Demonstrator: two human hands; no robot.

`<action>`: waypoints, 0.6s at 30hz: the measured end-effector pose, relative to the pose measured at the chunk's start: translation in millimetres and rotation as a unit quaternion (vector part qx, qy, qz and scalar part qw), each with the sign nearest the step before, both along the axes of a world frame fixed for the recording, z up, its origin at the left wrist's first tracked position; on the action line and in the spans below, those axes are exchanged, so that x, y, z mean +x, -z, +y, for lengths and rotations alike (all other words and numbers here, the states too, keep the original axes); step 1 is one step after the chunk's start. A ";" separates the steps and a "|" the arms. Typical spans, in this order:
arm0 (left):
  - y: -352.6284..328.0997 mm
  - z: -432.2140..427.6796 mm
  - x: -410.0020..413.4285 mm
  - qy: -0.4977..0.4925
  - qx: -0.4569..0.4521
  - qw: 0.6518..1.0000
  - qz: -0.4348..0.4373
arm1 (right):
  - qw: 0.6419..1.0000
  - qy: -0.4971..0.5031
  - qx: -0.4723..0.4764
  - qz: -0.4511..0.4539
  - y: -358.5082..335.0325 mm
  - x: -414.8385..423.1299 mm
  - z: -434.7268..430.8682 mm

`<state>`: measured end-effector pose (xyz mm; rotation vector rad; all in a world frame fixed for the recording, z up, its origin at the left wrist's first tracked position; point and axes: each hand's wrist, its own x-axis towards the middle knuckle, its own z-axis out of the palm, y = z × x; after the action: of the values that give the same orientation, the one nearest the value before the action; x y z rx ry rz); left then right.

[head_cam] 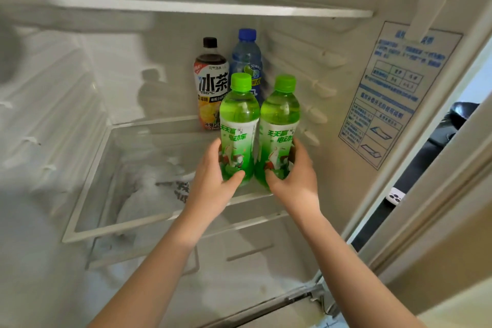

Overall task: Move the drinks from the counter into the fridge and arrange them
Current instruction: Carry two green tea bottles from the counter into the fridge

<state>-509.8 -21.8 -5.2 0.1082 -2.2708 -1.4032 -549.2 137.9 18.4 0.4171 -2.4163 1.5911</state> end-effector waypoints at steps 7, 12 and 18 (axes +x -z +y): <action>-4.3 -7.5 -22.4 -0.020 -0.051 0.998 0.009 | 1.000 0.006 0.000 -0.003 1.0 -20.7 -8.2; -10.3 -17.1 -52.6 -0.028 -0.022 0.999 -0.001 | 0.997 0.032 0.060 0.030 -1.7 -46.6 -19.6; -16.0 -26.4 -88.9 -0.047 0.000 0.999 -0.026 | 0.991 0.055 0.119 0.011 -5.5 -76.8 -34.4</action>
<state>-598.7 -48.2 10.8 0.2518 -2.2759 -1.3660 -626.1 103.5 23.9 0.3326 -2.5724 1.2536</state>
